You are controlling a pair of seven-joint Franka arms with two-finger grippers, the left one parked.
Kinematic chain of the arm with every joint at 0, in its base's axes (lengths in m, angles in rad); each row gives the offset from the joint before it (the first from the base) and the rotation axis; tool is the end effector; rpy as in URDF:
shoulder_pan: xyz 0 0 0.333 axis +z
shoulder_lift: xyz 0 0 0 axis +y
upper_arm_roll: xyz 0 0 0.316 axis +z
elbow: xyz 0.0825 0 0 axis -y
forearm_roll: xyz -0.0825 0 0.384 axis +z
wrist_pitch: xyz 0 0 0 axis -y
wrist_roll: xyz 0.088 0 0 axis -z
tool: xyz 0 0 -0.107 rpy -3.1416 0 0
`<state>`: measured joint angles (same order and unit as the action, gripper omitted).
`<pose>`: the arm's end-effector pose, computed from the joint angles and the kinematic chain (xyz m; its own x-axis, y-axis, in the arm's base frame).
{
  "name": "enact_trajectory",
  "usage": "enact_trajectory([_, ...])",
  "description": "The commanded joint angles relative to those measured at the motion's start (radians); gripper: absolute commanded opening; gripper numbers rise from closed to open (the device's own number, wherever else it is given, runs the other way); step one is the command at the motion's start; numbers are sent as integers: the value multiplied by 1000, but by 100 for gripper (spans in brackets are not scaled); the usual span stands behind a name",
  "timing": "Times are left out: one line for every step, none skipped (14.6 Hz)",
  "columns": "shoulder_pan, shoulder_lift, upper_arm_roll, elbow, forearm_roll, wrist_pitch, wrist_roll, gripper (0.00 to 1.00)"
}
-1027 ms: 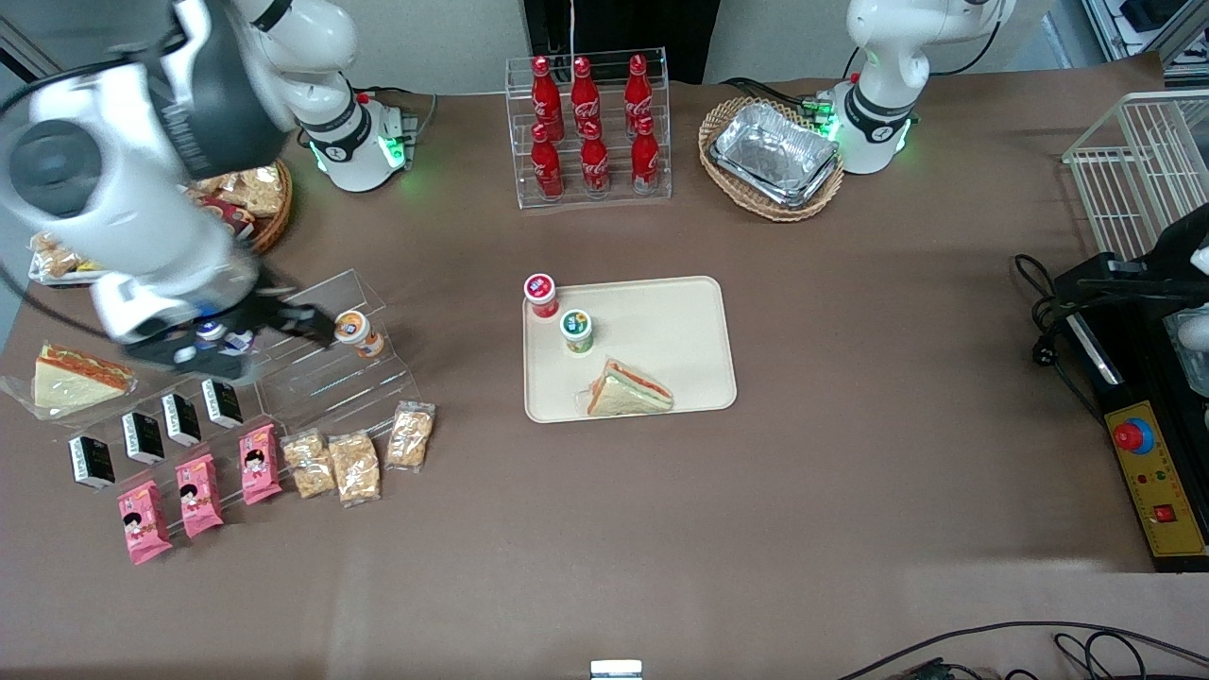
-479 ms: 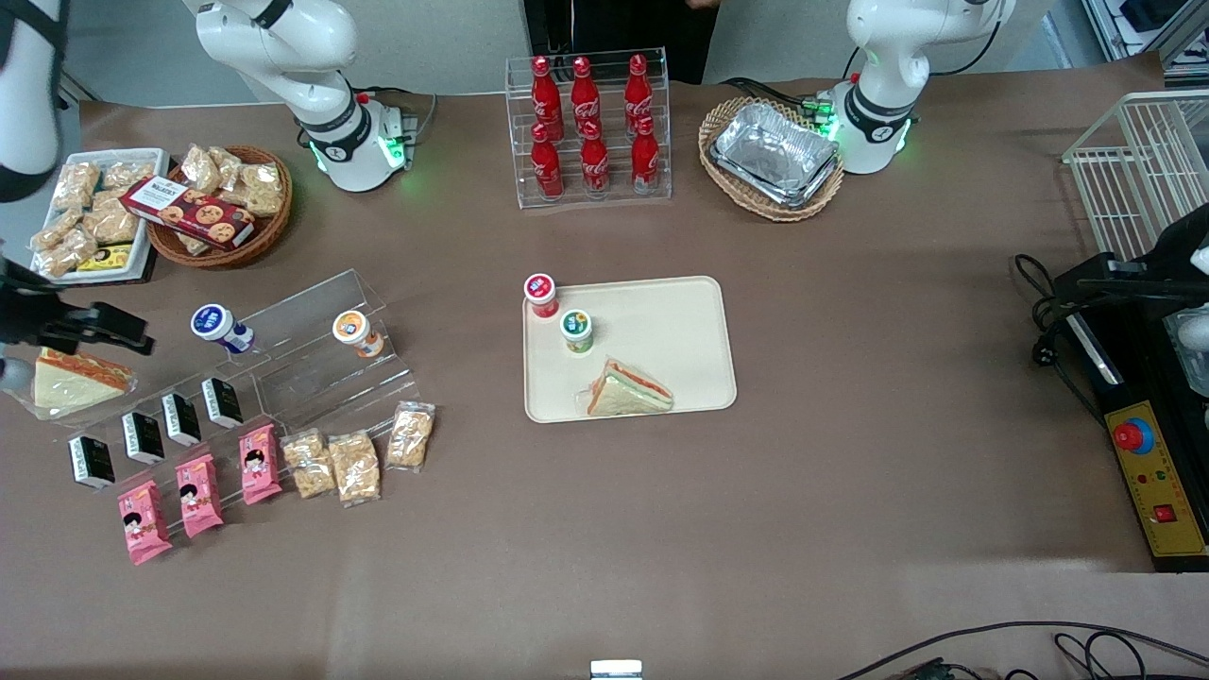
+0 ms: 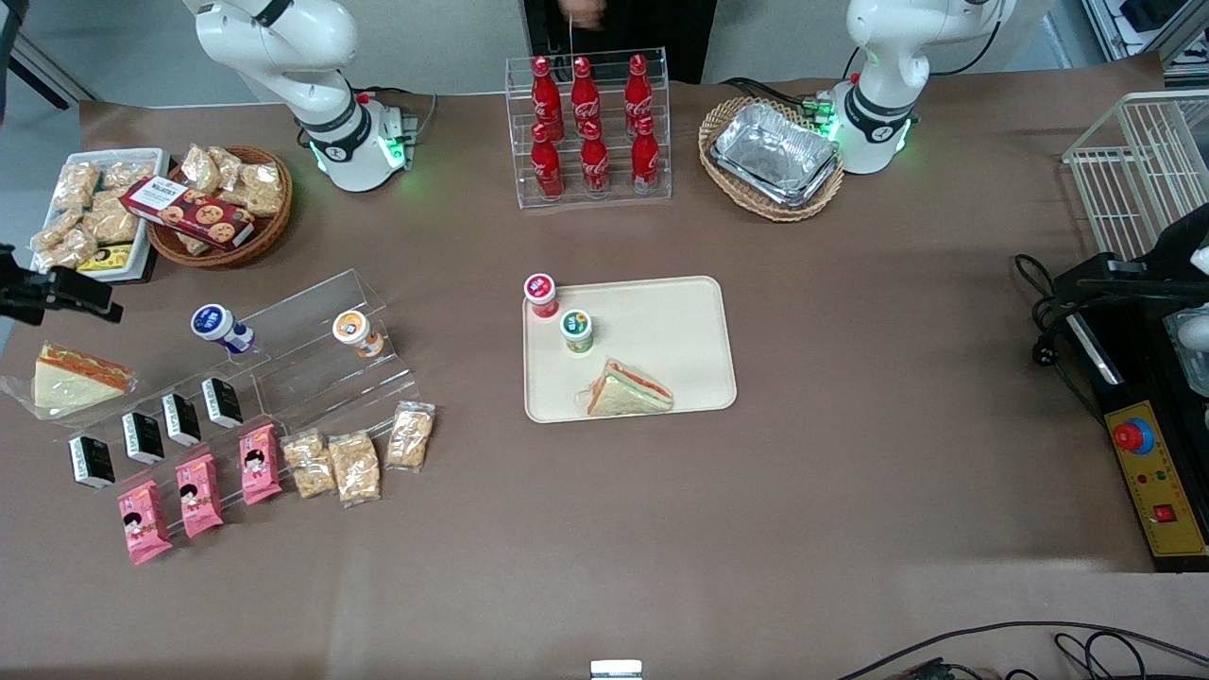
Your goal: Place green gum on tray
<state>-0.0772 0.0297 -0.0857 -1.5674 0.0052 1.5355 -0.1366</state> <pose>0.5519 -0.0894 0.6066 0.9978 -0.0259 -0.0605 -0.0266 -0.9996 -0.0110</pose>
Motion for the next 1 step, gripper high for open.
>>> enact_trajectory([11, -28, -9, 0, 24, -67, 5, 100])
